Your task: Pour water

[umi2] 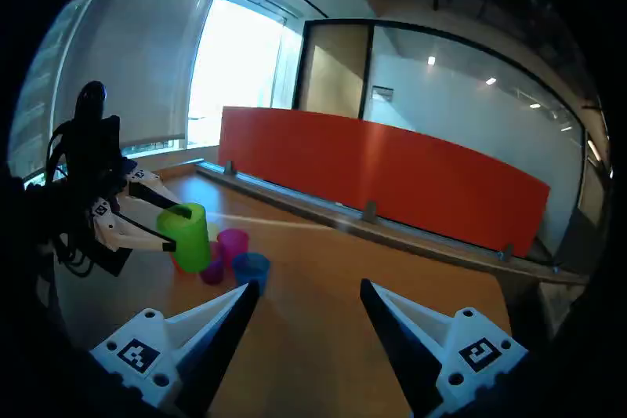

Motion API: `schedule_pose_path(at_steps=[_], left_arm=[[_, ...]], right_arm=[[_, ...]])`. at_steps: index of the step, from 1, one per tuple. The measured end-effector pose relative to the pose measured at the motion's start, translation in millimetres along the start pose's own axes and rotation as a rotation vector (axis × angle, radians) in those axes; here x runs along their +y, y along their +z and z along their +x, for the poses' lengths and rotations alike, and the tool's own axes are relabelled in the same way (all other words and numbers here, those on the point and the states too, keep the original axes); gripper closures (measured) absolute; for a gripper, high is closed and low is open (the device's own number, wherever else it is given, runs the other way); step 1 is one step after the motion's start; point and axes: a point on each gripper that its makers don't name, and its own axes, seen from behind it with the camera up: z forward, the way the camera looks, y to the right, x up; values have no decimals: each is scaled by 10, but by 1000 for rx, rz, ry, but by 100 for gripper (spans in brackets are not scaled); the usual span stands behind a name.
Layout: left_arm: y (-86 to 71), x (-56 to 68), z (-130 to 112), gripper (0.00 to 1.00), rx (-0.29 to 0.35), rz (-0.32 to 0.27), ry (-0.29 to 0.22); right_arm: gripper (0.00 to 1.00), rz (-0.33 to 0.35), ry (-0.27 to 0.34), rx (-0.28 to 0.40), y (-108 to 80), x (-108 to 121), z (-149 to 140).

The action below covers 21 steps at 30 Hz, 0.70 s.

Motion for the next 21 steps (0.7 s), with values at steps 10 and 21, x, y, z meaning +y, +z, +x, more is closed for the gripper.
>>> schedule_pose_path(at_steps=[10,21], left_arm=[[-62,-42,123,14,44,7,-33],[-117,-78,191,14,80,17,-51]], right_arm=[[0,4,-2,3,14,-23,19],[0,7,-5,7,17,-41,33]])
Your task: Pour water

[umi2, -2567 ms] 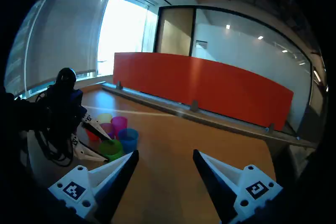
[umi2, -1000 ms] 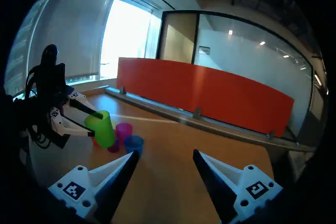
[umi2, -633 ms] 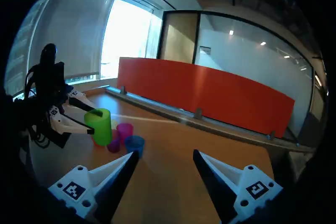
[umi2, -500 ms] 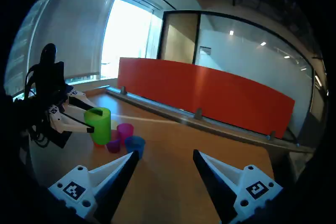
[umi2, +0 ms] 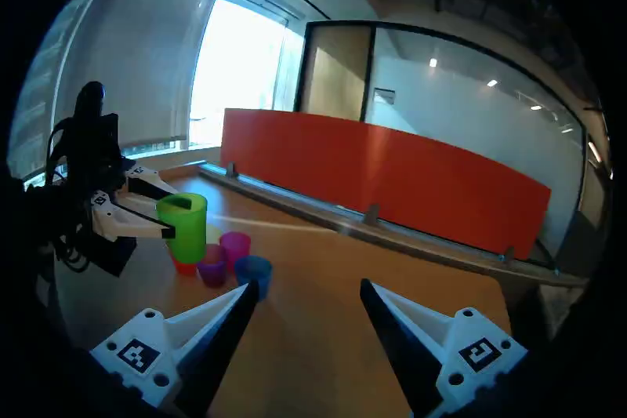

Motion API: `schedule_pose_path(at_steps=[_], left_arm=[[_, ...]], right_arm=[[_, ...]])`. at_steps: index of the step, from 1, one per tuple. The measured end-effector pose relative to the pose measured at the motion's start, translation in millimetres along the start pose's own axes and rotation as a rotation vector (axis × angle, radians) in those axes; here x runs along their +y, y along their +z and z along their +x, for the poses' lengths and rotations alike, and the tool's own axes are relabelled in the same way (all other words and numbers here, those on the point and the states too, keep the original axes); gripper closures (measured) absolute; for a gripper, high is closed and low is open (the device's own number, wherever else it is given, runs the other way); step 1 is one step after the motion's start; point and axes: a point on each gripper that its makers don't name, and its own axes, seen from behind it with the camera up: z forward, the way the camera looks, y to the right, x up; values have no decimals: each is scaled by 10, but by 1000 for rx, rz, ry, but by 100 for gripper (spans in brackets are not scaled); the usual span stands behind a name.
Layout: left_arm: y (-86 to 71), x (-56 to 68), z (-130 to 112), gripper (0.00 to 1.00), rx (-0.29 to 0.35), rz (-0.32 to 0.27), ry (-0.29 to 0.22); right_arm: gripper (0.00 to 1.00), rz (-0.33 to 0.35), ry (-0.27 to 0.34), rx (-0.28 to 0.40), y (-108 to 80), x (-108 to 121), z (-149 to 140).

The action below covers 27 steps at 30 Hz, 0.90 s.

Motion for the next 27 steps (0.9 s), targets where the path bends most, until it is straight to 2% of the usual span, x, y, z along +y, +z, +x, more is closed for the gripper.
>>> schedule_pose_path(at_steps=[9,27], left_arm=[[-106,7,66,15,11,2,15],[-343,-137,-79,15,-34,22,5]], right_arm=[[0,9,-1,0,47,-26,10],[0,42,-3,-13,197,-122,-20]])
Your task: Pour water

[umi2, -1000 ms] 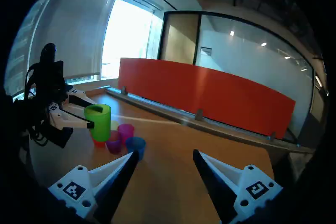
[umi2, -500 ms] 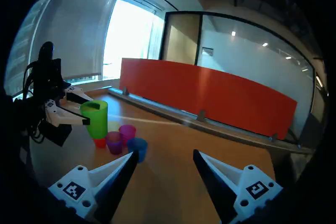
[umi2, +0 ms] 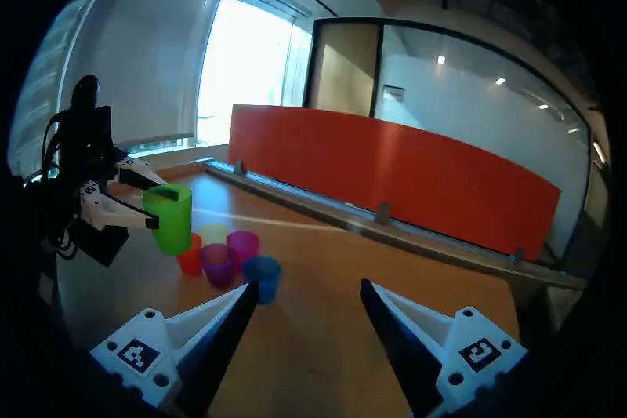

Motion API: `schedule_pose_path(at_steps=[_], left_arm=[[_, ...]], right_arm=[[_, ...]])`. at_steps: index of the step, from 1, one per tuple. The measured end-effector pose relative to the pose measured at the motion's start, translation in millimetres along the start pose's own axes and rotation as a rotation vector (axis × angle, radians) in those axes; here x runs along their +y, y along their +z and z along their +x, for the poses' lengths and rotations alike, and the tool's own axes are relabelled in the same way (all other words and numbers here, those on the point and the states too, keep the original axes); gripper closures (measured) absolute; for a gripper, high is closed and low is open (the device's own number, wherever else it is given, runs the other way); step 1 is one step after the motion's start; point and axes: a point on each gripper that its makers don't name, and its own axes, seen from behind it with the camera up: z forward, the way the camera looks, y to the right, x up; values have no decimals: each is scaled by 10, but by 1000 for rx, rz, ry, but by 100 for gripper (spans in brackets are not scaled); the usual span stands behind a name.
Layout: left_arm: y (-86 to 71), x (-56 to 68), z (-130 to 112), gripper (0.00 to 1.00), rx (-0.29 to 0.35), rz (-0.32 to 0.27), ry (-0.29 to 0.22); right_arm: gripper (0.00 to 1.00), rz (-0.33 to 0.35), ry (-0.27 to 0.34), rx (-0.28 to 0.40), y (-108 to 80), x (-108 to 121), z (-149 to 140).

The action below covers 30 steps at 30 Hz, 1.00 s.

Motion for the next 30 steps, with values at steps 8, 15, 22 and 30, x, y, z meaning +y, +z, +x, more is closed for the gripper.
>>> schedule_pose_path(at_steps=[8,15,22,30], left_arm=[[-85,-92,-115,15,-19,17,-3],[-177,-169,-186,15,-28,26,-19],[-290,-183,-214,15,-31,37,-21],[-408,-180,-230,15,-32,47,-22]], right_arm=[[0,21,-4,-8,116,-65,-10],[0,44,-12,-17,216,-126,-36],[0,74,-18,-27,326,-186,-85],[0,105,-23,-42,483,-250,-146]])
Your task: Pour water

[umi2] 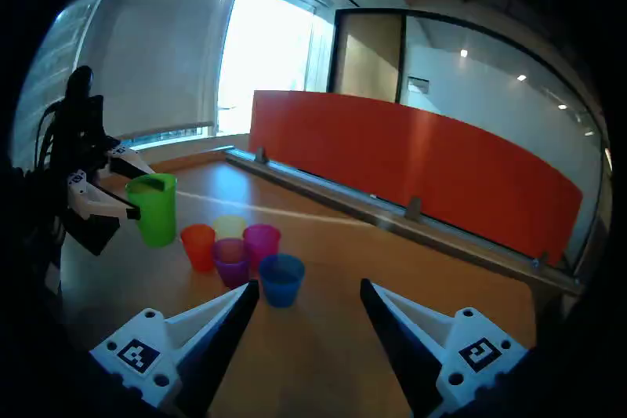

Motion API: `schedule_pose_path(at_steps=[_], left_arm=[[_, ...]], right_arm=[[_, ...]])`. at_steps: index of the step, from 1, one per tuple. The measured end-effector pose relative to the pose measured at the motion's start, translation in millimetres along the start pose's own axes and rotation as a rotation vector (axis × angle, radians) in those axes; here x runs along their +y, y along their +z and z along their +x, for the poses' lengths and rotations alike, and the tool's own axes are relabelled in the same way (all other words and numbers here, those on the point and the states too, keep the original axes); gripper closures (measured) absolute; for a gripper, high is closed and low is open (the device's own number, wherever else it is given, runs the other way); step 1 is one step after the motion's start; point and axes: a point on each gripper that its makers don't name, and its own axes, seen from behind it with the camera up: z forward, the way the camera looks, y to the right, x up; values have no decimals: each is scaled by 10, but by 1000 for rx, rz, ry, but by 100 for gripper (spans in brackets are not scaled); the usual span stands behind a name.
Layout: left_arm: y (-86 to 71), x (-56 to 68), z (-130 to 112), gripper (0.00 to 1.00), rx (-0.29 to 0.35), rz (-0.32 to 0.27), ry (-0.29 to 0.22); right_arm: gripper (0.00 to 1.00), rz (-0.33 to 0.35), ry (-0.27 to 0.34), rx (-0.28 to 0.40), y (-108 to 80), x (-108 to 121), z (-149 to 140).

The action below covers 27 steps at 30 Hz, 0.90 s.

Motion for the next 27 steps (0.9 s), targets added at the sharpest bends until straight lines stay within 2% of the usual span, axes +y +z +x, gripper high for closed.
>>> schedule_pose_path(at_steps=[27], left_arm=[[-279,-25,-99,15,-1,20,-19]], right_arm=[[0,103,-23,-74,670,-193,-282]])
